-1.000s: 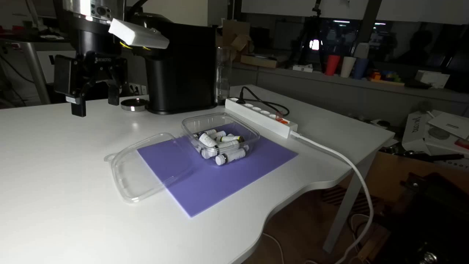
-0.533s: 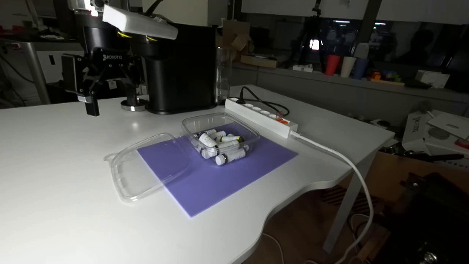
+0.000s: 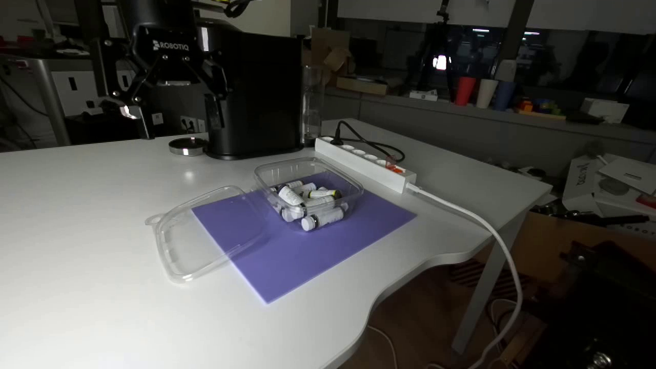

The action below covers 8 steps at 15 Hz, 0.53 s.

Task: Open the lid of the transparent bowl, and then close it again

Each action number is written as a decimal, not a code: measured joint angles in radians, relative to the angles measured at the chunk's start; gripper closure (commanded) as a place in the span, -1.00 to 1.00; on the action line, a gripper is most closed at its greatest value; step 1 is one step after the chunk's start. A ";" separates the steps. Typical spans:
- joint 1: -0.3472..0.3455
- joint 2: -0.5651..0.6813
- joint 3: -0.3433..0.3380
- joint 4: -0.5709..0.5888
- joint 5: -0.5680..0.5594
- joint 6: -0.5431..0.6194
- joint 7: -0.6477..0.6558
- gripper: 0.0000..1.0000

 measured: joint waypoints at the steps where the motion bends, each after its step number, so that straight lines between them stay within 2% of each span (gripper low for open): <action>1: -0.001 -0.019 -0.004 -0.018 0.000 -0.014 0.013 -1.00; 8: -0.029 -0.157 -0.040 -0.184 -0.004 -0.006 0.039 -1.00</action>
